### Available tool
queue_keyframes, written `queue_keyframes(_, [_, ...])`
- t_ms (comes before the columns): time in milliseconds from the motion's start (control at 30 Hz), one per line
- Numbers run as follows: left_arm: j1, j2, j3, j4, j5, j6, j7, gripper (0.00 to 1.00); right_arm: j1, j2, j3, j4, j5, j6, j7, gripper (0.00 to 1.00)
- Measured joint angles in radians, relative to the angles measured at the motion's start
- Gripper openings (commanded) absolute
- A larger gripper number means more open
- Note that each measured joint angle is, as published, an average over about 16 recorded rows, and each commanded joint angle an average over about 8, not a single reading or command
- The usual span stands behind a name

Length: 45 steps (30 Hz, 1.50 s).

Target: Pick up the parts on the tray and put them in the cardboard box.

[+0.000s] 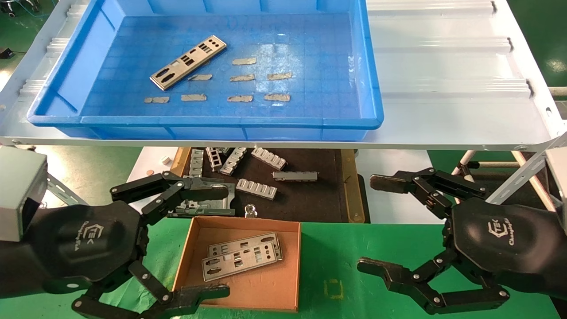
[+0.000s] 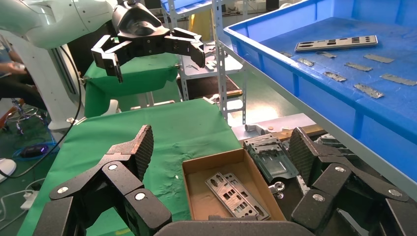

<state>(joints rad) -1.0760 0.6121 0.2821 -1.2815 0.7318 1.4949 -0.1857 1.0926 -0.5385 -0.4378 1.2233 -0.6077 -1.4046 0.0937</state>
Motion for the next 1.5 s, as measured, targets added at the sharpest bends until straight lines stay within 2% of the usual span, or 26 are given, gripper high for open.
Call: queue_keyframes(1500, [0.0, 0.0, 0.0, 0.0, 0.0, 0.0, 0.0, 1.0, 0.0, 0.0, 0.0, 0.0, 0.0, 0.0, 0.0, 1.0])
